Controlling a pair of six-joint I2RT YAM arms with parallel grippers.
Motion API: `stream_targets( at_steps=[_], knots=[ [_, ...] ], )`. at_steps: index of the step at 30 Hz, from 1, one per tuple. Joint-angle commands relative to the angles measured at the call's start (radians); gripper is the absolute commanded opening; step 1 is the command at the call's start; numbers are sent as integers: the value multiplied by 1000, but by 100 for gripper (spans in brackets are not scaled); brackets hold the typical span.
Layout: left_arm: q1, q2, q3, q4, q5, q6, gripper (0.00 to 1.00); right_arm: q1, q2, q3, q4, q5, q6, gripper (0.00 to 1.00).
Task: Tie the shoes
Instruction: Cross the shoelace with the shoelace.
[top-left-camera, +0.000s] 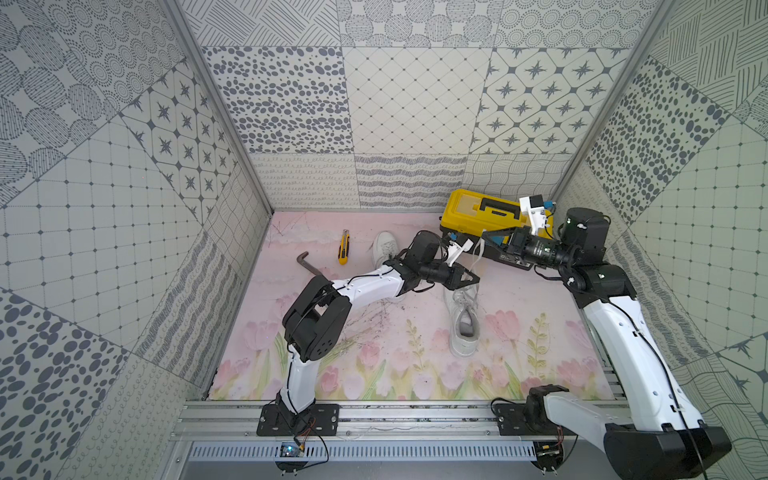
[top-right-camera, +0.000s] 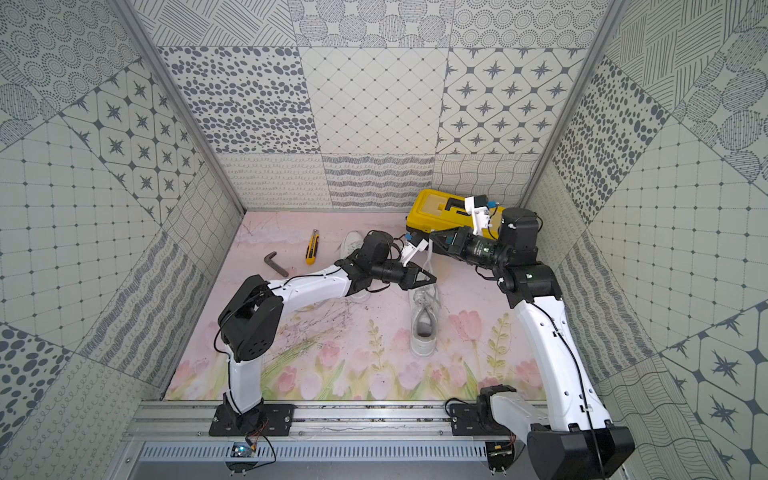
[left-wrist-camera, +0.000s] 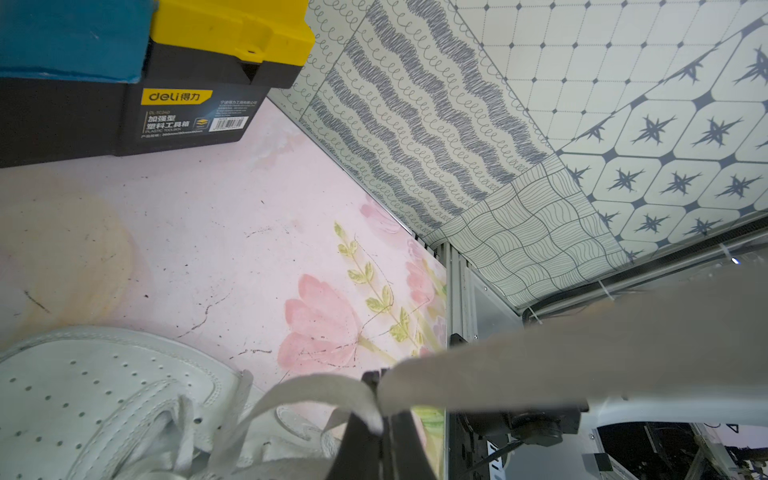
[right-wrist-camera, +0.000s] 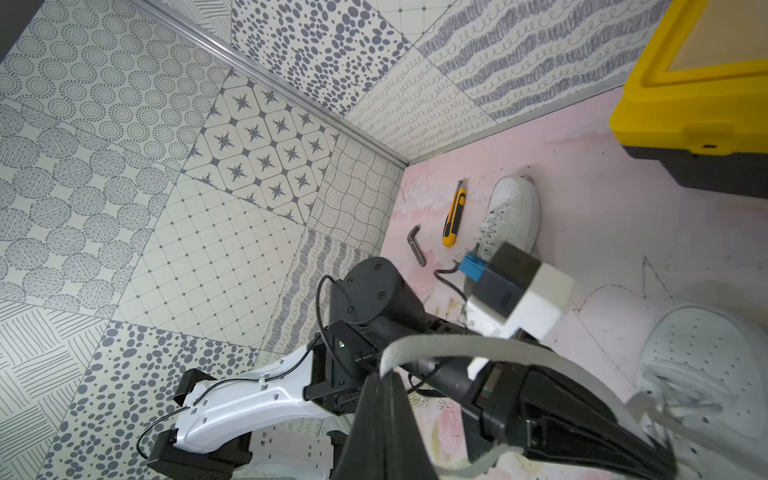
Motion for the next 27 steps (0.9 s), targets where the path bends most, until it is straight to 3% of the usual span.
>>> stream_targets(
  at_steps=[1, 8, 14, 20, 21, 24, 27],
  knots=[
    [5, -42, -35, 76, 24, 38, 0, -80, -13, -46, 27, -61, -120, 0],
    [14, -78, -82, 93, 47, 33, 0, -101, 115, -78, 5, 58, -340, 0],
    [17, -92, -103, 115, 57, 18, 0, 44, 285, -29, 25, 251, -462, 0],
    [22, -101, -118, 127, 53, 4, 0, 162, 464, 19, 135, 341, -444, 0],
    [23, -104, -121, 128, 50, 4, 0, 175, 489, 32, 133, 353, -447, 6],
    [27, -113, -131, 126, 42, 5, 0, 172, 502, 31, 126, 400, -449, 39],
    [32, -118, -136, 122, 34, 8, 0, 124, 444, -19, 125, 438, -468, 58]
  ],
)
